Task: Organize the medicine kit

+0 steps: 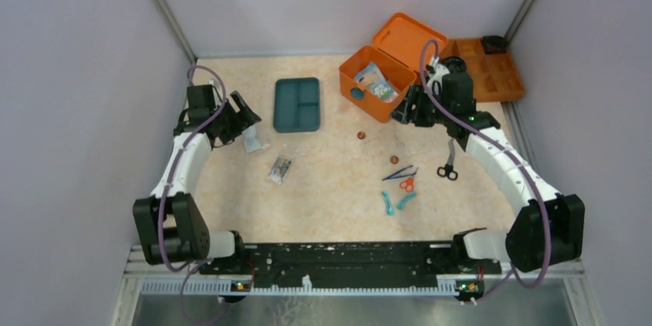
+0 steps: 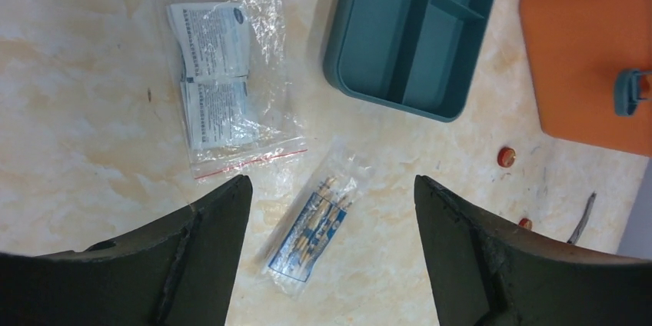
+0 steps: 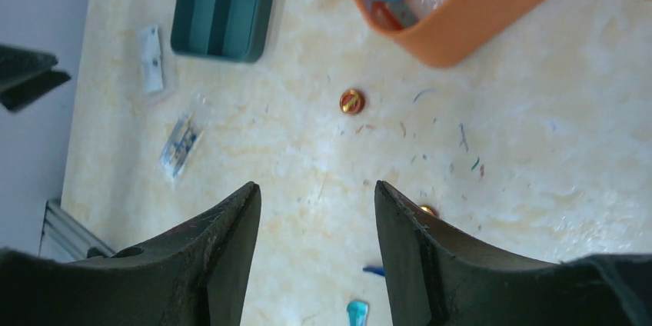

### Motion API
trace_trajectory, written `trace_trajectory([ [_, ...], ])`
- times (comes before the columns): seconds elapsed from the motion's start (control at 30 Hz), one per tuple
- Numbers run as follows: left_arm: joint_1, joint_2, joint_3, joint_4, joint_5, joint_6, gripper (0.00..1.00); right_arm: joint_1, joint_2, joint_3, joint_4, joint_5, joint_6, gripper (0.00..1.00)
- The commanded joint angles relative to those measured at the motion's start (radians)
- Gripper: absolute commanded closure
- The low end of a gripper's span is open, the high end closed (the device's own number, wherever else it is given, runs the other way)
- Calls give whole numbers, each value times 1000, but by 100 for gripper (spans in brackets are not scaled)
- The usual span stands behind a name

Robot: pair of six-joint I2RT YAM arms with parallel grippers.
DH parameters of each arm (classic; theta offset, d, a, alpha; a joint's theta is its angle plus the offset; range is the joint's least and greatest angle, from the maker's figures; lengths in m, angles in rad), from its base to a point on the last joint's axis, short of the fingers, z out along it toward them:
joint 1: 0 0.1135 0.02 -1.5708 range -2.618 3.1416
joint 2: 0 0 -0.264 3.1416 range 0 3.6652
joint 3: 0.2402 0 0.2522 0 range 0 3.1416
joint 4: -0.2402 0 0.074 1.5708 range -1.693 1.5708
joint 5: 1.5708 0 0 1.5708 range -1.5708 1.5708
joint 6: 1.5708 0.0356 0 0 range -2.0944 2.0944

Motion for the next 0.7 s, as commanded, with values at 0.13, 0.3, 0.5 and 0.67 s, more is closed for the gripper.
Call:
trace_trajectory([
  [0.13,-42,280,123,-63,-92,91,20,7,-114,-157,111,-135,8,45],
  [0.3,-52,389,175,-104,-265,136,23,11,-123,-156,67,-130,-44,45],
  [0.5,-65,452,229,-107,-291,151,28,11,-123,-158,54,-125,-65,45],
  [0.67,-118,539,299,-148,-316,158,32,11,-123,-165,69,-141,-56,46],
])
